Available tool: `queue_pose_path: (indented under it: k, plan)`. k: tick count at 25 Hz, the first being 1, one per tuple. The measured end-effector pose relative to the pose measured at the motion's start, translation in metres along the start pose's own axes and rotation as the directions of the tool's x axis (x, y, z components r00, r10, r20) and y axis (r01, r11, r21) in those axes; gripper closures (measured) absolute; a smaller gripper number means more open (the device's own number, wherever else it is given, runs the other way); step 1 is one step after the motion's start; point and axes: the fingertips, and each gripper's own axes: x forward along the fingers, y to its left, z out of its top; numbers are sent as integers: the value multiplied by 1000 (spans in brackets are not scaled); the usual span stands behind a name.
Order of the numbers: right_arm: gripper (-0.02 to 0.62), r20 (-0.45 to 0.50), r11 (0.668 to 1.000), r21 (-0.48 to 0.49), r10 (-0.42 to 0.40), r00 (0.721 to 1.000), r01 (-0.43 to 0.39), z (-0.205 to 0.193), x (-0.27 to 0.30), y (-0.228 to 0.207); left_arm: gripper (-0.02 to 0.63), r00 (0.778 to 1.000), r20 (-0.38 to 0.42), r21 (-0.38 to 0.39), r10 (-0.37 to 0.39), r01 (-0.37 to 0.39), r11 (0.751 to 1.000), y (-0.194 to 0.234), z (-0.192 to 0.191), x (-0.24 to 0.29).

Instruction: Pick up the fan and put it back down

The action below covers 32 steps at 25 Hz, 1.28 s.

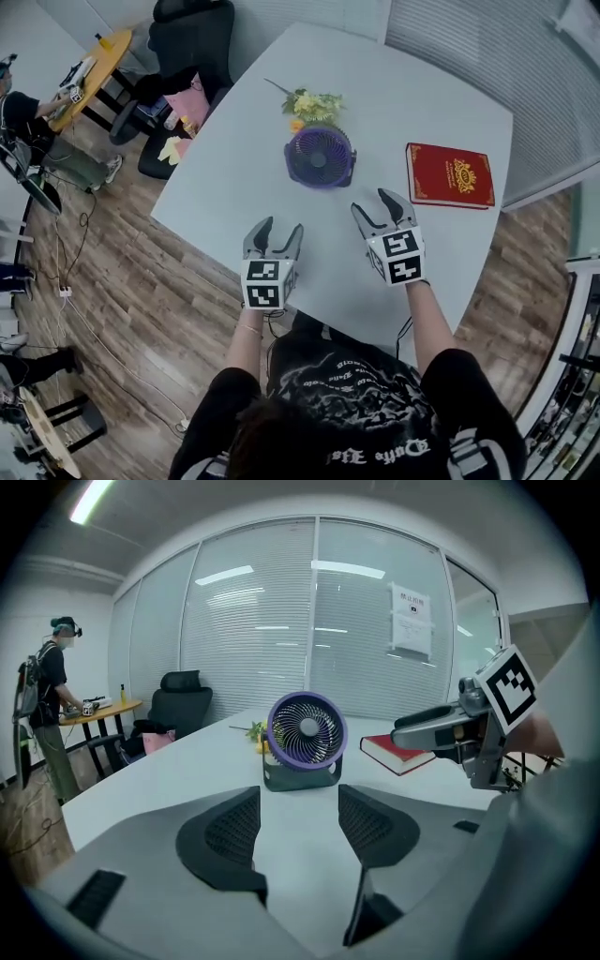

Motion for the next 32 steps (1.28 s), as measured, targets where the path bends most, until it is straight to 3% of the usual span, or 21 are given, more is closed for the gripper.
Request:
queue_pose_path:
  k: [20, 28, 32]
  plan:
    - [348, -203, 999, -18, -35, 978, 32, -34, 107, -28, 331, 993, -109, 100, -52, 63, 993, 62, 8, 112]
    - [347, -232, 999, 26, -31, 972, 38, -53, 137, -41, 333, 986, -151, 131, -73, 93, 987, 73, 2, 148]
    - [347, -210, 998, 51, -24, 977, 35, -52, 149, -45, 370, 979, -173, 175, -105, 136, 975, 75, 0, 162]
